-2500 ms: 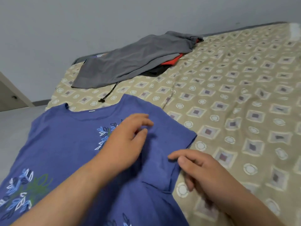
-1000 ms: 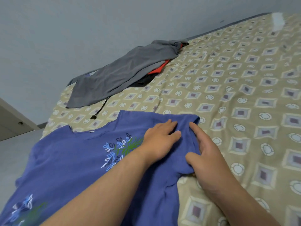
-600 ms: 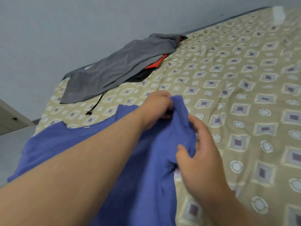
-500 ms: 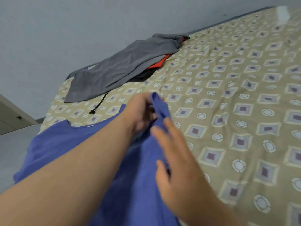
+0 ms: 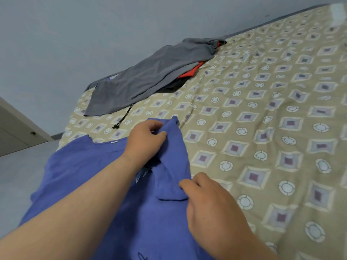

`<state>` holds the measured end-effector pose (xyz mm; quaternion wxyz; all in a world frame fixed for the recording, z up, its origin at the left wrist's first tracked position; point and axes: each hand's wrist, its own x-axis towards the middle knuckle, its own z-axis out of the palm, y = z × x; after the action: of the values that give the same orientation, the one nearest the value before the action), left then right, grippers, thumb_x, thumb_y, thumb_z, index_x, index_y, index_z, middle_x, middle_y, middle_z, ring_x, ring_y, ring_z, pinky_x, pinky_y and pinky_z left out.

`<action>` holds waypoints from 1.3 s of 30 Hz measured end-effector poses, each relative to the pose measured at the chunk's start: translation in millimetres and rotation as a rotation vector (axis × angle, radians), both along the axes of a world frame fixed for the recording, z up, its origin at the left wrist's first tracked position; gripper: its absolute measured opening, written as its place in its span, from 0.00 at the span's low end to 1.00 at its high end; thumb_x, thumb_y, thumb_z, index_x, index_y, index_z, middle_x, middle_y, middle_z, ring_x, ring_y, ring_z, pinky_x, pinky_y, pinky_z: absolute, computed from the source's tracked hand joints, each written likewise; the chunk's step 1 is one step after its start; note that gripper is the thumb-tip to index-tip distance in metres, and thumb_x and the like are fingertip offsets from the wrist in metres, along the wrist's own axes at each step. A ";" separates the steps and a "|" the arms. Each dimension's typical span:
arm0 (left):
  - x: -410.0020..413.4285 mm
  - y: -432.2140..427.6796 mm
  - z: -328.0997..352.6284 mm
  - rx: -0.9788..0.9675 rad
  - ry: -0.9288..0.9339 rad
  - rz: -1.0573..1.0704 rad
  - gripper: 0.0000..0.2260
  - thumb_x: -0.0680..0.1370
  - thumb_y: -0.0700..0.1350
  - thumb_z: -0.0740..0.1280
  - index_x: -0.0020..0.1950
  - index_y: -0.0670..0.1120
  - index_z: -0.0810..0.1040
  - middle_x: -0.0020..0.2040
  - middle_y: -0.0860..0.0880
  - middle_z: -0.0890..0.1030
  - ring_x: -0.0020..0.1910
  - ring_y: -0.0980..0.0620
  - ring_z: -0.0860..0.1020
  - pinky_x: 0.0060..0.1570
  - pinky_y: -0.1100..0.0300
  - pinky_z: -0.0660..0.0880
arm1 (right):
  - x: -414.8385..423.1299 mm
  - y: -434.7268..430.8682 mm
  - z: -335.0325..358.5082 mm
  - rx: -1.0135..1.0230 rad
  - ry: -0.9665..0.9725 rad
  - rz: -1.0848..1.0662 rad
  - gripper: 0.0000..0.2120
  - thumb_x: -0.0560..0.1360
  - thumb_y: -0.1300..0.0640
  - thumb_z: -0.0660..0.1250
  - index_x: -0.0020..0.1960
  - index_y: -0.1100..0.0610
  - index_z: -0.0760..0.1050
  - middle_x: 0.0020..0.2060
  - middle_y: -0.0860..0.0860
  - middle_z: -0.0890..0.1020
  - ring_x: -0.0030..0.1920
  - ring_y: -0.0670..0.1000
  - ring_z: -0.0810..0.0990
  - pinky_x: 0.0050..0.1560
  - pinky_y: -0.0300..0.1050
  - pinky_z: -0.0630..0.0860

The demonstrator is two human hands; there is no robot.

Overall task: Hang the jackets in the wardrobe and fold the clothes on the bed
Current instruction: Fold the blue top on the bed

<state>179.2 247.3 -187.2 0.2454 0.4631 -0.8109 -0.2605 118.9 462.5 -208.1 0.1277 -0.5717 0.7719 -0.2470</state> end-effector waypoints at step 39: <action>186.7 118.5 -49.7 -0.137 -0.533 0.030 0.35 0.73 0.71 0.38 0.77 0.58 0.38 0.77 0.62 0.38 0.76 0.62 0.35 0.74 0.62 0.34 | -9.5 -5.6 -9.4 0.198 0.294 0.137 0.29 0.78 0.38 0.46 0.78 0.44 0.58 0.80 0.48 0.52 0.79 0.50 0.52 0.78 0.49 0.46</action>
<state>365.9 365.8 -236.9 0.0578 0.5097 -0.8555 -0.0703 109.4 456.9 -217.5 0.0858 -0.6374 0.7621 -0.0745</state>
